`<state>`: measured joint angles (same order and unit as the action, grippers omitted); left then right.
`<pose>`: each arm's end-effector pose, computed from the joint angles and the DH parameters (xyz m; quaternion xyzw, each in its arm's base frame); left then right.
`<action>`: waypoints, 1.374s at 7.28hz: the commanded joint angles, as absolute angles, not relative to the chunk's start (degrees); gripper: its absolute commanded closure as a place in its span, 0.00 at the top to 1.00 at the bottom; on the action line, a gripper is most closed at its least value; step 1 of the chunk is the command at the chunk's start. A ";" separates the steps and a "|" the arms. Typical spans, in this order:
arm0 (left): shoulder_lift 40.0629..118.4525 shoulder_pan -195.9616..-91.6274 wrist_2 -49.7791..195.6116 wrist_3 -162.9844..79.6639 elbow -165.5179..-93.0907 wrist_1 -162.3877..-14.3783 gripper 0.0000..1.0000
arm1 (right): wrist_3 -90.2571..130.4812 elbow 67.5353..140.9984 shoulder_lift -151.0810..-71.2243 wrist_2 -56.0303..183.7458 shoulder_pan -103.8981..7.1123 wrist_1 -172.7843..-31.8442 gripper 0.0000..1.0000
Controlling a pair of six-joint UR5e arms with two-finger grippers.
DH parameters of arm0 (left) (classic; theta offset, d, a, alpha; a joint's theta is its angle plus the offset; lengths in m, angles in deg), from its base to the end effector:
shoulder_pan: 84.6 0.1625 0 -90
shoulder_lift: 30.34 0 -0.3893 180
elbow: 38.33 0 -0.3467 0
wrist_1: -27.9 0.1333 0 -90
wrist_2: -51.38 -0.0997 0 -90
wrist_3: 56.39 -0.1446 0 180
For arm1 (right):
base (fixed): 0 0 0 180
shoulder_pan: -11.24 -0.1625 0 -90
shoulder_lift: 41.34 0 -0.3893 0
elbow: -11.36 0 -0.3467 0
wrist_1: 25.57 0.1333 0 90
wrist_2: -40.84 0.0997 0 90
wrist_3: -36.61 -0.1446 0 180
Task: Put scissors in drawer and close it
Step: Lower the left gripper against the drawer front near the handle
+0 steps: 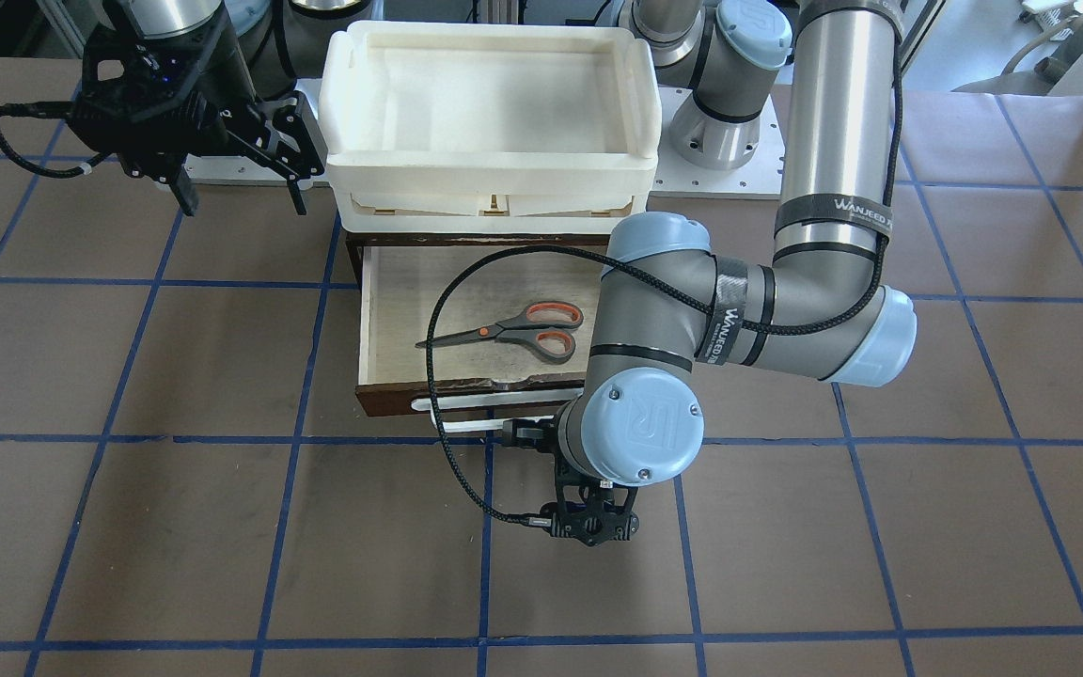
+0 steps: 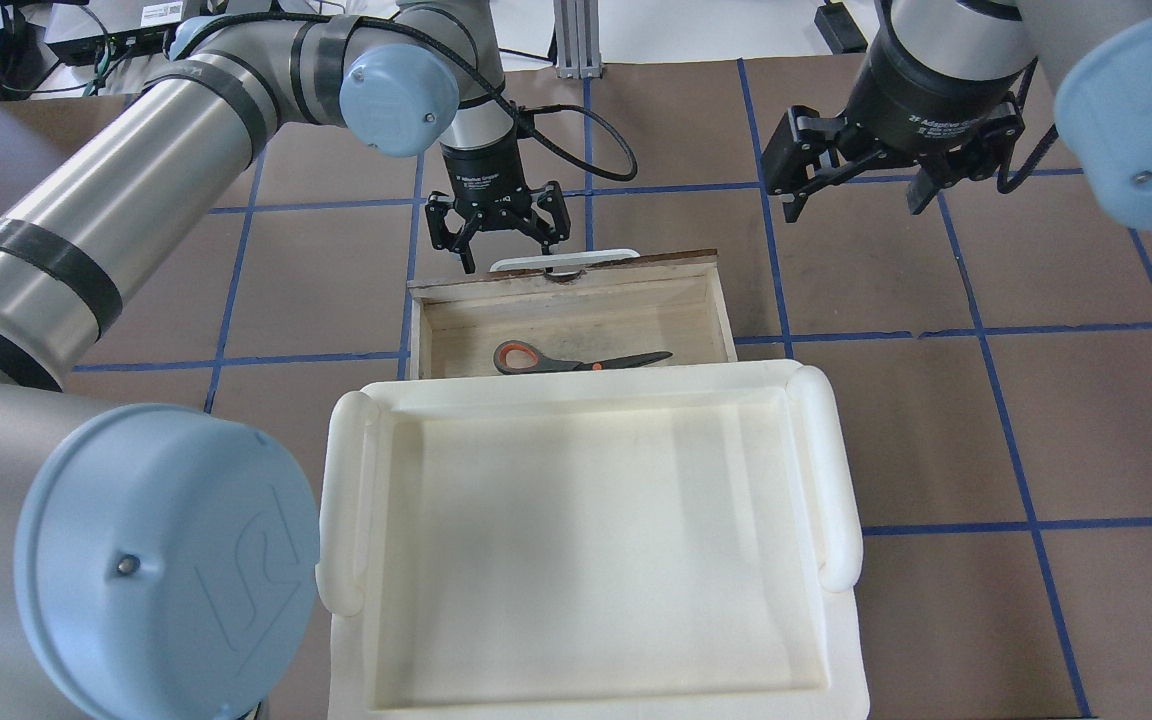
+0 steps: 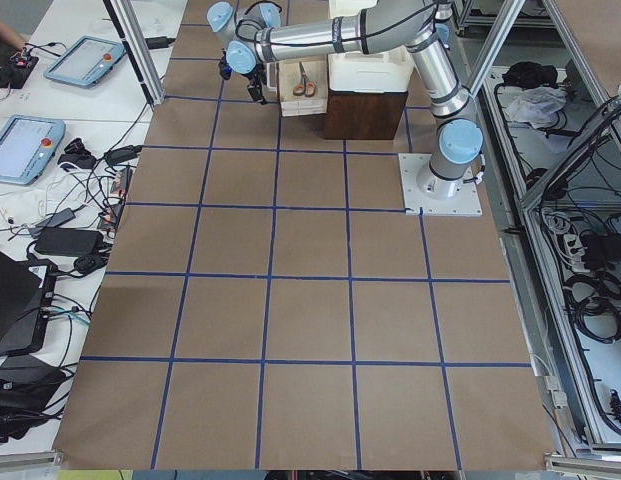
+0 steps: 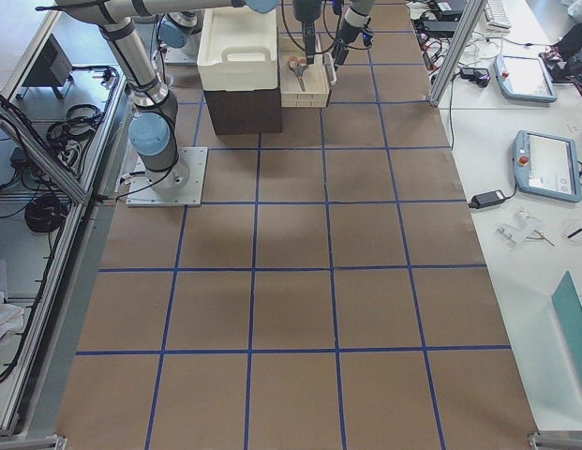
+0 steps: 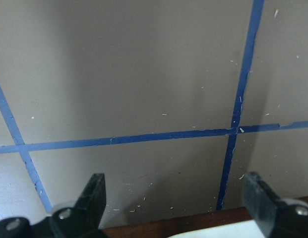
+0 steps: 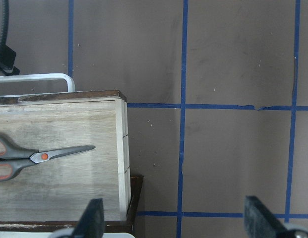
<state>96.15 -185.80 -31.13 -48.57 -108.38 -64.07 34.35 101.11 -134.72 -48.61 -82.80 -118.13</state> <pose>-0.2683 -0.5717 0.2092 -0.0185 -0.9848 -0.1689 0.0371 0.1652 -0.4272 0.4401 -0.0158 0.9984 -0.0536 0.0078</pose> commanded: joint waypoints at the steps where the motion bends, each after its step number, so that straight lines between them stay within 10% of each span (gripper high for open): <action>1: 95.96 -186.02 -31.06 -48.57 -108.38 -65.35 1.00 | 34.42 101.18 -134.69 -48.55 -82.80 -118.38 1.00; 10: 94.73 -186.20 -30.97 -48.57 -109.09 -67.11 1.00 | 34.42 101.27 -134.68 -48.72 -82.63 -118.38 1.00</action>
